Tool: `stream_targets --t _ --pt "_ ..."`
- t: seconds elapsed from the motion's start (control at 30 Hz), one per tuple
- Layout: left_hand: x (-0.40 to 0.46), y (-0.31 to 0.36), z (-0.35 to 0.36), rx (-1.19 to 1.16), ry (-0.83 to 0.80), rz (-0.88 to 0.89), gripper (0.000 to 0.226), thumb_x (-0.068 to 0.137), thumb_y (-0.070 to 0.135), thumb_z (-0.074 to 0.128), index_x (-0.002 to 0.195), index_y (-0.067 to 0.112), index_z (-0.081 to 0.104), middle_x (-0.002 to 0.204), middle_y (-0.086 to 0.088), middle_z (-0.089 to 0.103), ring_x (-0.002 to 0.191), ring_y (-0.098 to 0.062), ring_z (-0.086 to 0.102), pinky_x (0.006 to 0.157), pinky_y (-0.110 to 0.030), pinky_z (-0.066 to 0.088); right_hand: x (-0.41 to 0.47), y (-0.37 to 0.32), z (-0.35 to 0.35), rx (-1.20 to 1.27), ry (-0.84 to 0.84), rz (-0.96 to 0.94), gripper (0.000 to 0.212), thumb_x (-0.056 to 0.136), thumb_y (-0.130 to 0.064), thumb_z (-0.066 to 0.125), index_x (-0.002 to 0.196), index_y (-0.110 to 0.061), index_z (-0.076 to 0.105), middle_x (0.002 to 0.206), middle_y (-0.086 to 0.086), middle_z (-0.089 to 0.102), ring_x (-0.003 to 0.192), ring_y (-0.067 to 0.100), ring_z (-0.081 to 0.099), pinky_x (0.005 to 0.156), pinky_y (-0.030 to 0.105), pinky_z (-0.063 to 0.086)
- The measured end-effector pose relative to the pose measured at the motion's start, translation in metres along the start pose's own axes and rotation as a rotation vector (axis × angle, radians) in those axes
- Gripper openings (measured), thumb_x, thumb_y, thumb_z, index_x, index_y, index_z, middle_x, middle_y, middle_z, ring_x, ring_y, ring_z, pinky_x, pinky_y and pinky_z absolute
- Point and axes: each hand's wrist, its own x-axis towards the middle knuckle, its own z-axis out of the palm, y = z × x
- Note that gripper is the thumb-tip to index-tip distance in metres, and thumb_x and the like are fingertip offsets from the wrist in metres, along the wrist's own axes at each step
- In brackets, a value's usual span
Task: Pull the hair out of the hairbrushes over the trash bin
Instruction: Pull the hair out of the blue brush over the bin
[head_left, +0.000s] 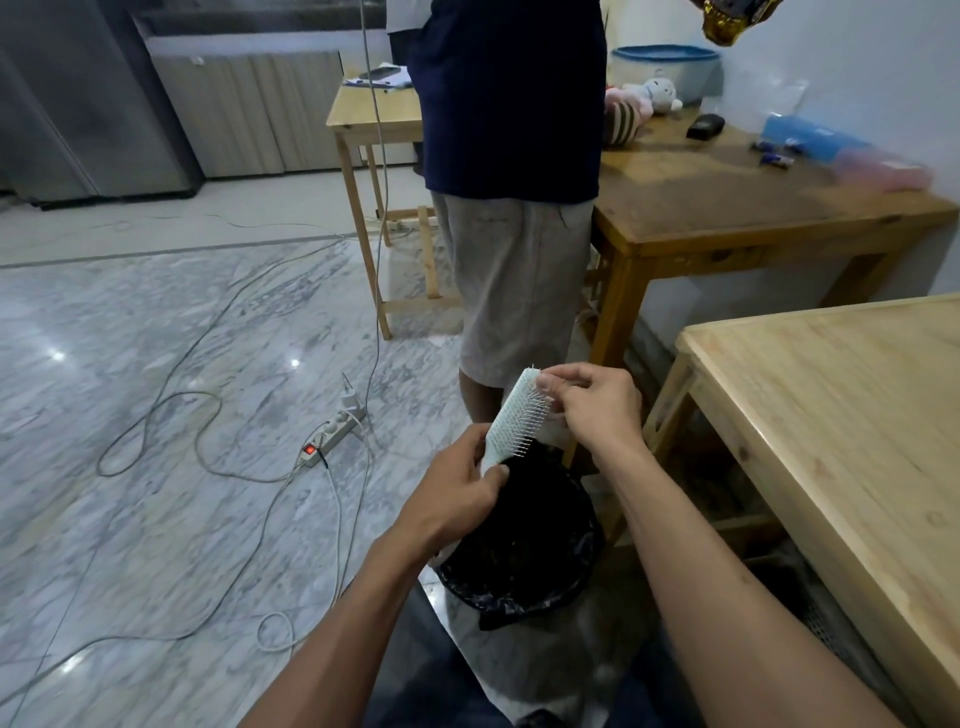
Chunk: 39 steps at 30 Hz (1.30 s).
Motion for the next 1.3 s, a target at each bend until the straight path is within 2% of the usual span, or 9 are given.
stream_targets --t 0.1,0.23,0.33,0.47,0.63,0.8,0.93,1.1,1.3 --pt "0.001 -0.003 0.001 0.150 0.057 -0.041 0.008 0.099 0.041 0.056 0.101 0.033 0.059 0.079 0.012 0.065 0.067 -0.006 0.059 0.064 -0.030 0.046 0.003 -0.003 -0.002 -0.088 0.070 0.002 0.025 0.084 -0.039 0.081 0.061 -0.036 0.071 0.084 -0.009 0.079 0.089 0.020 0.075 0.087 0.047 0.062" --pt "-0.003 0.002 0.003 0.238 0.115 -0.029 0.036 0.104 0.046 0.048 0.071 0.031 0.043 0.062 0.011 0.050 0.060 -0.006 0.049 0.052 -0.022 0.029 0.008 -0.009 -0.003 -0.015 0.107 0.045 0.016 0.092 -0.038 0.073 0.087 -0.025 0.079 0.088 -0.001 0.079 0.087 0.022 0.076 0.087 0.048 0.063" --pt "-0.003 0.006 0.007 0.137 0.093 -0.047 0.029 0.104 0.044 0.048 0.079 0.031 0.046 0.067 0.010 0.054 0.062 -0.006 0.050 0.055 -0.024 0.032 0.003 -0.010 0.001 0.209 0.018 0.155 0.024 0.101 -0.042 0.061 0.100 -0.022 0.074 0.093 0.003 0.078 0.083 0.018 0.077 0.080 0.044 0.066" --pt "-0.001 0.009 0.008 0.091 0.070 -0.054 0.018 0.101 0.044 0.053 0.102 0.025 0.051 0.090 -0.007 0.071 0.071 -0.016 0.059 0.066 -0.038 0.046 -0.009 -0.015 0.000 0.337 -0.150 0.113 0.028 0.098 -0.032 0.069 0.121 -0.016 0.068 0.103 0.001 0.074 0.093 0.017 0.074 0.074 0.036 0.066" --pt "0.000 0.021 0.005 0.104 0.136 0.006 0.012 0.096 0.037 0.062 0.101 0.026 0.061 0.085 0.006 0.069 0.064 -0.013 0.061 0.064 -0.043 0.054 -0.006 -0.030 -0.011 0.354 -0.102 0.100 0.018 0.097 -0.024 0.072 0.110 -0.015 0.064 0.094 0.000 0.071 0.081 0.012 0.072 0.057 0.026 0.064" --pt "0.002 0.036 0.000 0.157 0.221 0.080 0.016 0.097 0.035 0.064 0.107 0.023 0.063 0.084 0.011 0.066 0.072 -0.004 0.059 0.059 -0.024 0.041 0.001 -0.044 -0.020 0.327 -0.098 0.099 0.021 0.099 -0.025 0.069 0.114 -0.015 0.060 0.100 0.007 0.073 0.085 0.020 0.076 0.065 0.033 0.066" --pt "0.002 0.046 -0.003 0.102 0.277 0.088 0.018 0.096 0.035 0.066 0.106 0.020 0.063 0.094 0.006 0.072 0.080 -0.007 0.063 0.063 -0.025 0.045 0.010 -0.055 -0.027 0.291 -0.137 0.120 0.032 0.100 -0.021 0.065 0.130 -0.009 0.059 0.117 0.018 0.072 0.094 0.029 0.077 0.056 0.029 0.062" --pt "0.004 0.066 -0.004 0.056 0.303 0.176 0.017 0.095 0.033 0.068 0.101 0.017 0.067 0.098 0.003 0.075 0.087 -0.011 0.067 0.065 -0.021 0.045 0.013 -0.069 -0.043 0.273 -0.064 0.068 0.032 0.098 -0.017 0.063 0.129 -0.009 0.058 0.118 0.017 0.072 0.097 0.029 0.076 0.062 0.032 0.063" --pt "0.018 0.108 0.011 0.050 0.284 0.287 0.014 0.092 0.034 0.069 0.094 0.021 0.066 0.091 0.006 0.076 0.082 -0.011 0.070 0.075 -0.044 0.058 0.008 -0.089 -0.093 0.306 0.031 0.029 0.031 0.101 -0.016 0.061 0.130 -0.007 0.059 0.114 0.016 0.073 0.096 0.029 0.076 0.062 0.030 0.061"
